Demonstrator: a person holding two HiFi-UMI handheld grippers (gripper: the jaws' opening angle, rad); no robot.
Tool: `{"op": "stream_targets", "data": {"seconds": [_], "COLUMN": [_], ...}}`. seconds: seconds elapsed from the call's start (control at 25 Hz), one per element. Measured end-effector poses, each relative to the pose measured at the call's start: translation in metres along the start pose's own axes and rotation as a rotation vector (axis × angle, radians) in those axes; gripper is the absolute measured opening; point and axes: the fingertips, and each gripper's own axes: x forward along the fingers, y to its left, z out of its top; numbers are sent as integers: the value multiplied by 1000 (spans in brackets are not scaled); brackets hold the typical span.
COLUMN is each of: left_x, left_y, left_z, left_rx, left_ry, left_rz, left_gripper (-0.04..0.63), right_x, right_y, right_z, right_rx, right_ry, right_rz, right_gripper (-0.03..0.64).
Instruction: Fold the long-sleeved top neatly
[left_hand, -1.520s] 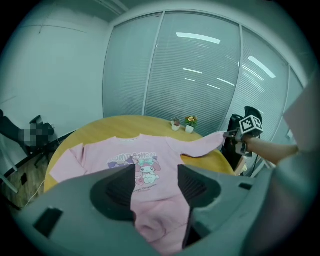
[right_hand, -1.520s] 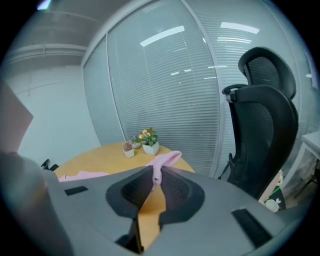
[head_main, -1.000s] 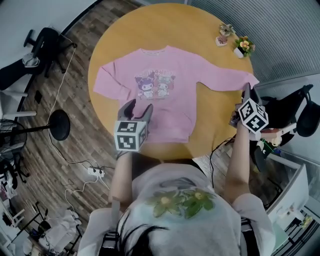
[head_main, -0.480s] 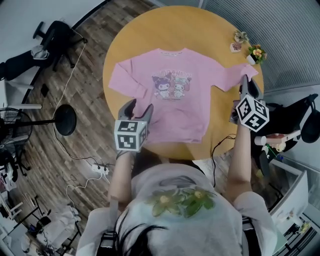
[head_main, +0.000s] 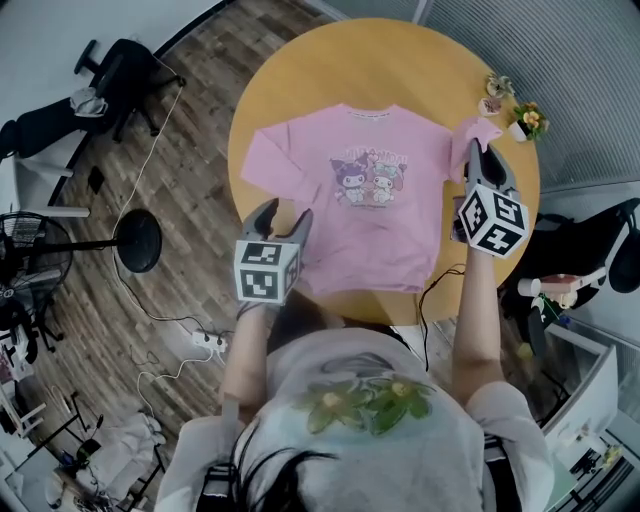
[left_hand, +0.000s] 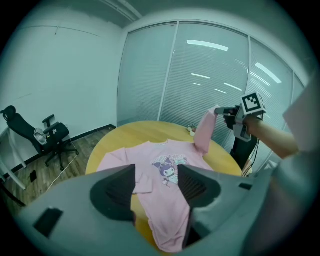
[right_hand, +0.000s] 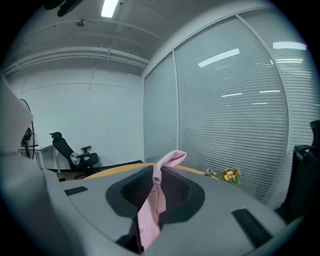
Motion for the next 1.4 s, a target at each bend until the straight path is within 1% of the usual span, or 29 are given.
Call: {"op": "stream_targets", "data": {"seconds": [0.28,0.56,0.8,1.0,1.2,1.4], "left_x": [-5,-7,-8,-10,-10,-7], "left_y": [22,41,54,67,87,97], "left_z": [6,7,3,-2,-5,-4], "left_rx": [-11,-12,3,12,27,53], "left_ry": [-19,-17,-3,12,24,36], "left_rz": [-13,-26,-46,-59,-74,-108], "left_gripper": [247,247,247,247,247,247], "right_x": [19,37,53,70,87,101], "right_y": [64,127,178,215,242,261], "right_z": [0,-15,-45,-77,-107,-141], "right_rx": [-28,-52,-76,-82,-72,-75], "right_ry": [12,57,128,198,266,343], "right_rz": [79,162,217,244,244,238], "right_gripper": [61,61,63,63,63,63]}}
